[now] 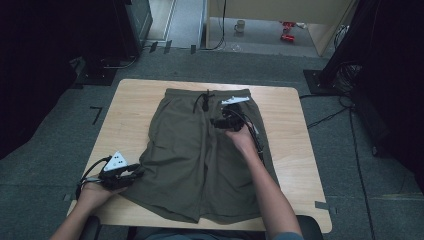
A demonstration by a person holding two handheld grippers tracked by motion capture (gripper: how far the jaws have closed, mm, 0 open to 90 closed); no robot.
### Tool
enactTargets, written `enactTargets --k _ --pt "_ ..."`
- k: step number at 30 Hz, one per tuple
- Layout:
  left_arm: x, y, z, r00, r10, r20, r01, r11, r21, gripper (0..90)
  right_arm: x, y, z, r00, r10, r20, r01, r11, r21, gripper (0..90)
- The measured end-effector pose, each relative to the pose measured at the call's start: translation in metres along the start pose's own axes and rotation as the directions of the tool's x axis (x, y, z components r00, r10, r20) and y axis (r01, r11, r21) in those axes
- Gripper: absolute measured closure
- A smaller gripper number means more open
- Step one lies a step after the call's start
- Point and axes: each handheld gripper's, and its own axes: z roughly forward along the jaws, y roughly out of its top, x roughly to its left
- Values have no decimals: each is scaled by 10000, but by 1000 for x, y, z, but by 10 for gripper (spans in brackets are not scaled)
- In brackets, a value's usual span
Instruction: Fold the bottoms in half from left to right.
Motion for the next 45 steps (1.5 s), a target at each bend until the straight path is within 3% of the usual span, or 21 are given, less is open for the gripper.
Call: enactTargets --k 3,6,10,19,23,28,37,42,45 --pt "-3 0 0 9999 130 -46 -130 9999 75 517 4 5 6 9999 -2 -145 2 10000 -22 365" --pt "-4 -1 -2 10000 52 -32 -52 9999 129 508 10 10 11 9996 -229 -147 224 9993 -299 386" --pt "-3 -2 -3 9999 -125 -32 125 9999 82 542 16 15 19 9991 -309 -273 300 9990 -330 393" --pt "-3 -2 -3 10000 -49 -14 49 9999 113 619 31 24 38 9974 -418 -585 390 9981 -479 421" --pt "-4 -1 -4 10000 -83 45 83 9999 140 656 37 25 46 9972 -572 -480 548 9973 -498 421" --pt "-4 -1 -4 9998 -125 137 123 9997 208 719 39 33 57 9974 -347 -634 335 9992 -200 407" --pt "-5 1 -4 9992 -207 347 194 9991 373 816 55 48 78 9954 -724 -625 711 9972 -233 375" --pt "-5 1 -3 9983 -245 523 224 9989 409 841 68 49 94 9917 -696 -1084 694 9976 -49 344" --pt "-5 2 -3 9978 -277 608 252 9988 415 849 77 48 105 9899 -980 -1021 980 9952 -48 344"
